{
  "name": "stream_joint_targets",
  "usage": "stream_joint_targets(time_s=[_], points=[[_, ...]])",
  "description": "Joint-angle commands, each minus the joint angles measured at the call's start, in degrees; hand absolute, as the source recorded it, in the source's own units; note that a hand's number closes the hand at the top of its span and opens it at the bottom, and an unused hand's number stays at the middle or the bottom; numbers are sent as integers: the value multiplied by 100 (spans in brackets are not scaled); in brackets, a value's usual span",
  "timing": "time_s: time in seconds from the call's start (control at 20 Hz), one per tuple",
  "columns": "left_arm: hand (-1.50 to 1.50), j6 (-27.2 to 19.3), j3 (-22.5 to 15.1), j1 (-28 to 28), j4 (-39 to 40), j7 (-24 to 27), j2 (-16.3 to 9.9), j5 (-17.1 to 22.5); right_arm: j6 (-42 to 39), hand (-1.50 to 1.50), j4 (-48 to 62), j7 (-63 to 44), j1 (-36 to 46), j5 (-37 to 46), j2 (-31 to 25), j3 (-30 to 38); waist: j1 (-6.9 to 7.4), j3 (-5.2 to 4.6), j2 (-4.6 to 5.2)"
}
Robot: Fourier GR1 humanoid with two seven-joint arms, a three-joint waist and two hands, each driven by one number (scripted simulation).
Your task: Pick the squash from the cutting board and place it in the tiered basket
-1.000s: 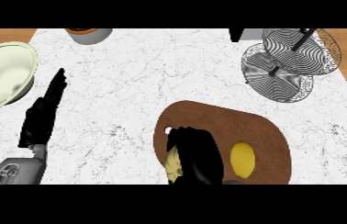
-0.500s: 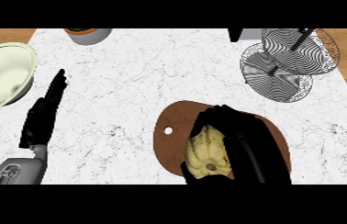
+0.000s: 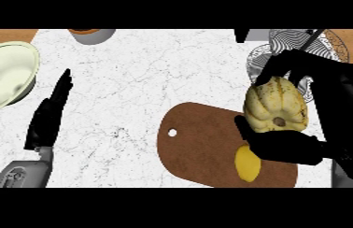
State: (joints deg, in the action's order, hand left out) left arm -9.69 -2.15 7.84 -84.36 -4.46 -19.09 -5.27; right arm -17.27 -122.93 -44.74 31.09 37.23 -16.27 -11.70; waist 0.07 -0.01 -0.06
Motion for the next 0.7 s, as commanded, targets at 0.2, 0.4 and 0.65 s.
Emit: stream_joint_targets(time_s=[0.2,0.4,0.65], points=[[0,301,241,56,87,35,-54,20,-569,150,1115,682,961,-862,-353,1187,22,-1,11],[0,191,277,246,246,48,48,-150,-268,150,1620,1517,683,-153,-522,880,20,0,18],[0,368,277,268,411,240,26,-61,260,150,2854,2286,1138,896,-1198,868,85,-3,62]])
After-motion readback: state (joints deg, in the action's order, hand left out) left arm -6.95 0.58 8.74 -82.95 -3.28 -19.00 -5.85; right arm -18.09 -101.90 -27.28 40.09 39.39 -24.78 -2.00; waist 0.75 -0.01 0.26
